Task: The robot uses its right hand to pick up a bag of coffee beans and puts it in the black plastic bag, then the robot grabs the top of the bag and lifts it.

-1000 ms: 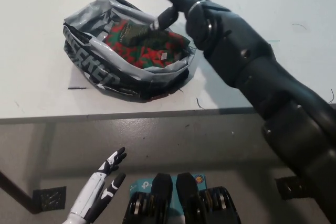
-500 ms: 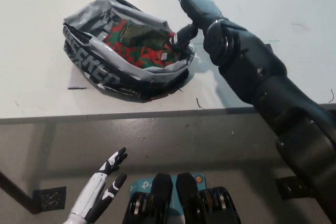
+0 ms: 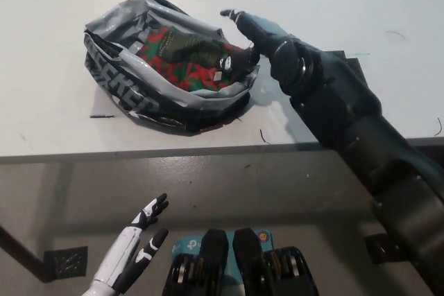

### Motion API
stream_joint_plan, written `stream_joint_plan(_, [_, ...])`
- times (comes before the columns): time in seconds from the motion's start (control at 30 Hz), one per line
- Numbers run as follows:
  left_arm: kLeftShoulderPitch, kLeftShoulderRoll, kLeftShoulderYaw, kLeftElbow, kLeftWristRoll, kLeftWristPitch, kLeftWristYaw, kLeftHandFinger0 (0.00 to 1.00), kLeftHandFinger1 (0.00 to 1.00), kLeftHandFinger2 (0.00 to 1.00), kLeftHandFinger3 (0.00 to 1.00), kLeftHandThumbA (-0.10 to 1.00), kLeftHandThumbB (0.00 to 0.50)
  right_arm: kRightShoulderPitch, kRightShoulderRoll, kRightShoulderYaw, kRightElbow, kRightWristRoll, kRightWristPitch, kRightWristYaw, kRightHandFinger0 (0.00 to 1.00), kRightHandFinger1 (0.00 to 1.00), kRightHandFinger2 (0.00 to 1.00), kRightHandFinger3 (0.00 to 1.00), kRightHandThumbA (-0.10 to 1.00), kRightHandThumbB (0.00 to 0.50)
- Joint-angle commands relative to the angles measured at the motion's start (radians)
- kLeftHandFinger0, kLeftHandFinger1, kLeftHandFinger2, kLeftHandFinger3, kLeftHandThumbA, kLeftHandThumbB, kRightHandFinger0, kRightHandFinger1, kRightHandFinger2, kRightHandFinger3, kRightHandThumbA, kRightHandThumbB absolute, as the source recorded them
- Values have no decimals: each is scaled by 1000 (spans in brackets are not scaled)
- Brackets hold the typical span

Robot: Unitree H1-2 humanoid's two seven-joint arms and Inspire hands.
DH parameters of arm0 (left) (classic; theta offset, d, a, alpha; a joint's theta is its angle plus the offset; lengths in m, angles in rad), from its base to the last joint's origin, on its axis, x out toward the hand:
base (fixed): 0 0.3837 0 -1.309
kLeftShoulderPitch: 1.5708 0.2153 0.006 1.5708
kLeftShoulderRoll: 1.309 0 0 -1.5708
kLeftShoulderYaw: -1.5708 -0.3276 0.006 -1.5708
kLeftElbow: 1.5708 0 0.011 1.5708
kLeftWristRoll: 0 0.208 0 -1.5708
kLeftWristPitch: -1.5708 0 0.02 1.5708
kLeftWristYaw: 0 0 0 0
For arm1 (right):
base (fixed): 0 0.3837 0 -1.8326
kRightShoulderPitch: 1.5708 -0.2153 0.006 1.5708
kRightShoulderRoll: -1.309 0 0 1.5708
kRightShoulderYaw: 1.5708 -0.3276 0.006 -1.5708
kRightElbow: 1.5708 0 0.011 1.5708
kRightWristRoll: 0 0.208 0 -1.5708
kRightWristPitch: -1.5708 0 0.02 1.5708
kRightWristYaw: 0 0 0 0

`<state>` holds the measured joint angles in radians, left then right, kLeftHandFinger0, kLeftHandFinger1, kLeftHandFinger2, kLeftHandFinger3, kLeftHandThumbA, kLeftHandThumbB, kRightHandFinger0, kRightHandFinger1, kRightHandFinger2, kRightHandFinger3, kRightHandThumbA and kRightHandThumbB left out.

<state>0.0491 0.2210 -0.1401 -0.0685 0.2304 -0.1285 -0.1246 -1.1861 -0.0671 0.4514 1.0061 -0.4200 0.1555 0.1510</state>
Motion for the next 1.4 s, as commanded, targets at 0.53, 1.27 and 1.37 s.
stream_joint_plan(0.53, [-17, 16, 3, 21, -4, -65, 1, 1000, 1000, 1000, 1000, 1000, 198, 9, -129, -157, -803, 125, 104, 228, 1000, 1000, 1000, 1000, 1000, 449])
stream_joint_plan(1.27, [-24, 12, 0, 13, -3, -52, -7, 1000, 1000, 1000, 1000, 1000, 188, 137, -98, 130, -751, -59, 58, 296, 1000, 1000, 1000, 1000, 1000, 456])
stream_joint_plan(1.37, [-22, 12, 0, 10, -2, -53, -6, 1000, 1000, 1000, 1000, 1000, 184, 146, -91, 152, -732, -74, 64, 298, 1000, 1000, 1000, 1000, 1000, 449])
